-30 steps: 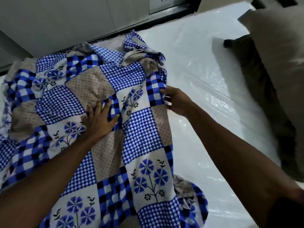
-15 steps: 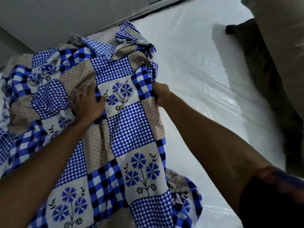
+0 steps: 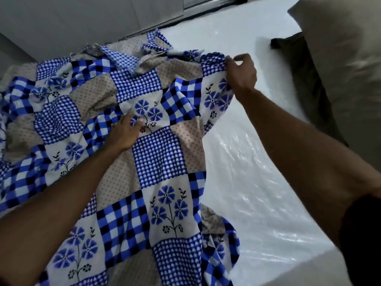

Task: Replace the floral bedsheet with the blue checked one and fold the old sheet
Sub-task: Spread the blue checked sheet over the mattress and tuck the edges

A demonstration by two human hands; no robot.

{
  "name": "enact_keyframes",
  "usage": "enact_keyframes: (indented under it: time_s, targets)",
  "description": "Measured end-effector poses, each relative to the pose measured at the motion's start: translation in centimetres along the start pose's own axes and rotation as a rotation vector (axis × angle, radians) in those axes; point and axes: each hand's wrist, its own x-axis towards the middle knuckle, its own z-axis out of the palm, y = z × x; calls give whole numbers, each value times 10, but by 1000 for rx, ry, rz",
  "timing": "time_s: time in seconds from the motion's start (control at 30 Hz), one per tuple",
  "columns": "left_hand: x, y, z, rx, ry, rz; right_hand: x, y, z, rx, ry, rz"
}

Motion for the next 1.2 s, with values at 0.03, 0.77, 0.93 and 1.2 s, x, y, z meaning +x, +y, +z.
enact_keyframes:
  time_s: [0.03, 0.77, 0.93, 1.2]
  targets:
    - [-8, 3, 1, 7, 37, 18, -11, 15, 1, 59, -55, 78]
    - [-232, -22, 143, -80, 201, 161, -269, 223, -130, -435, -133, -14]
    - [-224, -27, 142, 41, 162, 167, -263, 270, -211, -339, 229, 159]
    - [-300, -9, 168, 88, 263, 439, -358, 328, -191, 99, 231, 521]
